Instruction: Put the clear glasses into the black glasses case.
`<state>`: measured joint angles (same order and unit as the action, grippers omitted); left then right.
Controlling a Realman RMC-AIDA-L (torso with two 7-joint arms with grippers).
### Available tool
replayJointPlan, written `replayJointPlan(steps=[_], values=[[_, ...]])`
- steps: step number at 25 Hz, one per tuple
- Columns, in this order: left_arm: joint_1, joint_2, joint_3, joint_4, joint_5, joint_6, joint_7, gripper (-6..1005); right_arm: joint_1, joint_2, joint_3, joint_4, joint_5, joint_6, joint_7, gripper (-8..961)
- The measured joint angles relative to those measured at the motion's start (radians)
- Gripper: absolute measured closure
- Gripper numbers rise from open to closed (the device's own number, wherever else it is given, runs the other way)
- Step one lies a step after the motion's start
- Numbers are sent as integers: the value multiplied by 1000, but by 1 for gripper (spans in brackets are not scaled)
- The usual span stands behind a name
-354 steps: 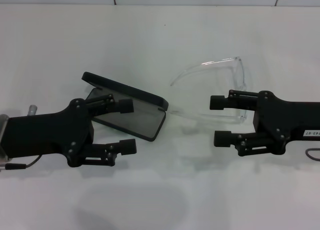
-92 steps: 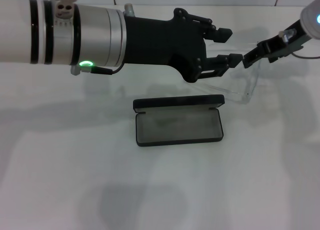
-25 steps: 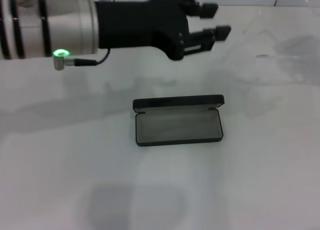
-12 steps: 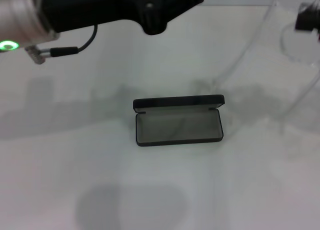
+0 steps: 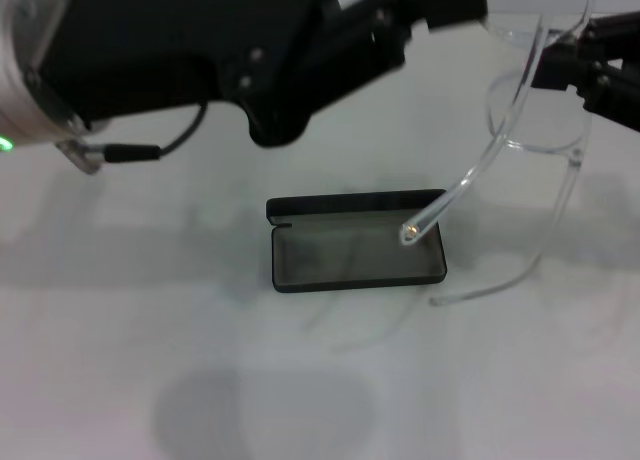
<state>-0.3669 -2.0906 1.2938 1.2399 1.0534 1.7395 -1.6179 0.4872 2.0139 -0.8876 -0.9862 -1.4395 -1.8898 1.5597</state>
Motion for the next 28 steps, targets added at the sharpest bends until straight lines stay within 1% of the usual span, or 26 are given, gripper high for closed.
replayJointPlan(steps=[5,12,19,24,28], values=[[-27,-2,34,-86,-9,24,62,920,36,2,-8,12,13,-6,-5,854],[-41,-2,35,-176,-21,18,131,919,47,5,-21,14,30,-4,-2,854],[-36,-3,38,-179,-28,24,136,920,48,6,-30,33,32,1,0,854],[-28,0,48,-175,-75,47,136,921,49,3,-32,70,30,1,0,854],[-35,-1,64,-176,-82,67,135,922,56,3,-39,85,24,20,-2,854]])
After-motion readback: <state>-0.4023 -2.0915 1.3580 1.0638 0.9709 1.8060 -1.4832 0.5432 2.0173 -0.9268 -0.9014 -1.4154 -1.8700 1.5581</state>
